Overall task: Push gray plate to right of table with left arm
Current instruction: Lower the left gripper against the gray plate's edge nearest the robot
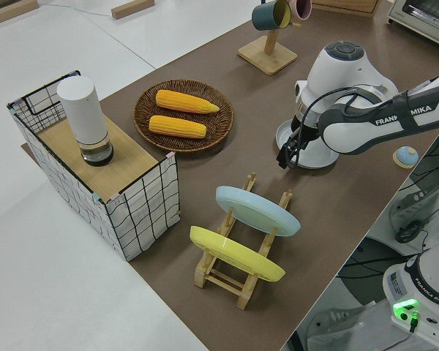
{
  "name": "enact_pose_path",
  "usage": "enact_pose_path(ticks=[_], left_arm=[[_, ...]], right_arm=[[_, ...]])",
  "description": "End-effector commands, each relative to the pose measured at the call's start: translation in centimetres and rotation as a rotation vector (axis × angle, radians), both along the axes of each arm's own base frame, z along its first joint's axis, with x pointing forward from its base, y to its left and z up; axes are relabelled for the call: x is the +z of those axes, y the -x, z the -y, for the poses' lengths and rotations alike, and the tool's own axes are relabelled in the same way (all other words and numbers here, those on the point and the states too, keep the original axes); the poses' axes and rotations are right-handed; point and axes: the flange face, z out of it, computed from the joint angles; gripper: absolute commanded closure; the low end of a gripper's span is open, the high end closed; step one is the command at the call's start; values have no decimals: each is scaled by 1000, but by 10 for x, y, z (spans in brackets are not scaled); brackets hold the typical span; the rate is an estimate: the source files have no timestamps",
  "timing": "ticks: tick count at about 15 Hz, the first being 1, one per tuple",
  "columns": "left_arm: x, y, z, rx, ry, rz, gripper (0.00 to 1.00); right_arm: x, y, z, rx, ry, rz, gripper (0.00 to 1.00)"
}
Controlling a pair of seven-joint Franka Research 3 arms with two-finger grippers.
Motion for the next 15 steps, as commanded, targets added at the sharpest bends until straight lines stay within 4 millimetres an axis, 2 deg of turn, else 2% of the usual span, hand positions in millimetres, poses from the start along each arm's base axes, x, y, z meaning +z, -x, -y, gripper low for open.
enact_pose_path(ticks=[1,3,6,9,10,11,15], left_arm=[[-8,3,7,-1,9,7,52],[-8,3,7,-2,8,7,244],[-10,3,7,0,8,4,677],[-13,4,7,15,9,-4,929],[-14,4,8,12,8,-4,988],[-16,3,8,12,8,-3,1000],[-19,2,9,17,8,-5,1000]], right_arm=[[3,4,2,-3,-7,-6,17],[3,4,2,-2,-7,-6,17],[3,4,2,-3,-7,-6,17],[3,4,2,-2,-7,-6,17],[3,4,2,-2,-7,-6,17],[3,4,2,-2,-7,-6,17],[3,3,3,-3,-7,-6,17]])
